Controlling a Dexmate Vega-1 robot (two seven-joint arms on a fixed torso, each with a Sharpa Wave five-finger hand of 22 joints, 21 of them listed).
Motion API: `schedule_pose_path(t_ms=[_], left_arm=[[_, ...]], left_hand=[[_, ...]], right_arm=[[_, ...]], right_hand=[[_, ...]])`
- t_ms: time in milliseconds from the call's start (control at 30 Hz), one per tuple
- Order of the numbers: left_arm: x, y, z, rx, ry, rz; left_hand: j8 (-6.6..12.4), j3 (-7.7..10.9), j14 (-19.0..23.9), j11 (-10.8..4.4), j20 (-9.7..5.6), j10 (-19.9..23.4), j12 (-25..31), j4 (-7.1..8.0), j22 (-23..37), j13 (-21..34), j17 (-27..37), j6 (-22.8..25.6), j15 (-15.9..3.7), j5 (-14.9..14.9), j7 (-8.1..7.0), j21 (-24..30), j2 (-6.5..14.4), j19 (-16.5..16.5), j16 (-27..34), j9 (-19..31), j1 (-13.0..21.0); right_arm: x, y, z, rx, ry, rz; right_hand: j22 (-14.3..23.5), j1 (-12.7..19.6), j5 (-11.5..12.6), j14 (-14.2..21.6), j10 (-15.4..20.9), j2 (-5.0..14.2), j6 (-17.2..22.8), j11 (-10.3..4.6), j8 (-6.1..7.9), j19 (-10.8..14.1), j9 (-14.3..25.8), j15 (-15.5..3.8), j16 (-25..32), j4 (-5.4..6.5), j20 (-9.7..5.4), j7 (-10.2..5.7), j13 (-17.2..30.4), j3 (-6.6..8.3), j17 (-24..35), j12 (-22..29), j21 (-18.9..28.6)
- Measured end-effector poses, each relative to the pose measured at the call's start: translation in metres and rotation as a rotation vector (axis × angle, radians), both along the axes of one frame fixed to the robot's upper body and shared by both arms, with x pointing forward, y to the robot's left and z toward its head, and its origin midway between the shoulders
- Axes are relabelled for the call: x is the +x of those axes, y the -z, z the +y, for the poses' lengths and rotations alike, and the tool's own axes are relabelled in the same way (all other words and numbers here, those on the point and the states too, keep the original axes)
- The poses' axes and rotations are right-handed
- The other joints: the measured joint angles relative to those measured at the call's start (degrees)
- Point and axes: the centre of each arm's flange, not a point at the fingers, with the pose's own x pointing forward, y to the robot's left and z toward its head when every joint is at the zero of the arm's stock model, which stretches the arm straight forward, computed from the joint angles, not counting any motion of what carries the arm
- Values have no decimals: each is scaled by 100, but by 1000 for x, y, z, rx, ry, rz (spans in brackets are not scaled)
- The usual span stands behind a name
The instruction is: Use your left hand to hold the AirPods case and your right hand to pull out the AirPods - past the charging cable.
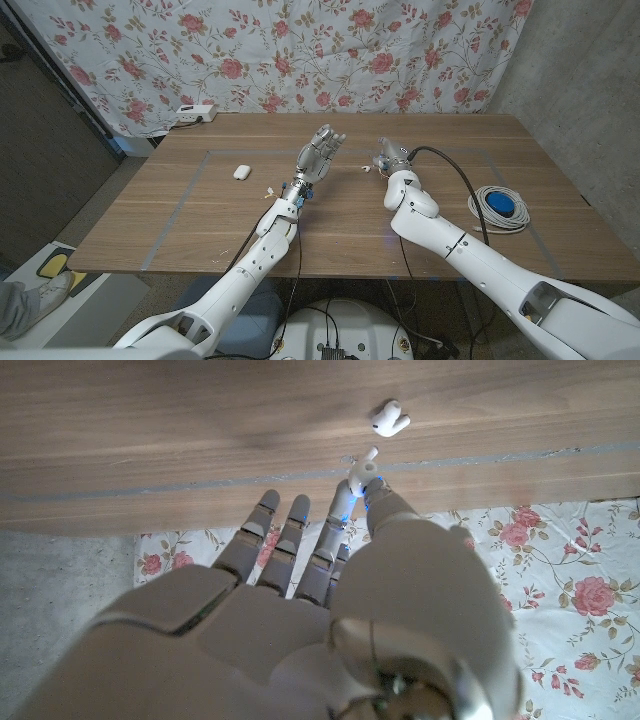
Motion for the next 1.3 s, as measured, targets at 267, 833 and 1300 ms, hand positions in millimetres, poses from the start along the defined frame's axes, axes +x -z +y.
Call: schedule_pose_path(t_ms=[267, 833, 1300], left_arm=[[0, 0, 0, 1, -1, 1], [1, 1, 2, -1, -2, 1], [1, 1, 5, -1, -5, 2]], left_hand=[[15, 0, 0, 0, 0, 0, 0, 0, 0, -25, 0, -1, 0, 0, 0, 0, 0, 0, 0, -2, 0], [32, 0, 0, 0, 0, 0, 0, 0, 0, -42, -28, 2, 0, -1, 21, 0, -1, 0, 0, -70, -1], [27, 0, 0, 0, 0, 0, 0, 0, 0, -39, -11, 2, 0, -5, 21, 0, -1, 0, 0, -73, -1]], right_arm=[[5, 7, -3, 11, -4, 20], [9, 16, -7, 21, -15, 45], [2, 14, -17, 65, -22, -22]], right_hand=[[0, -281, -43, -83, -48, -66, -25, 25, 0, -59, 0, -13, -112, 133, 58, 24, -165, -133, -65, -101, -2], [0, -1153, -93, -382, -564, -365, -93, 481, 0, -113, 0, 15, -333, 395, 238, 196, -759, -554, -260, -867, -2], [0, -2451, -177, -244, -215, -153, 61, 653, 140, -68, 0, 4, -357, 968, 393, 298, -1336, -912, -420, -1352, -17]])
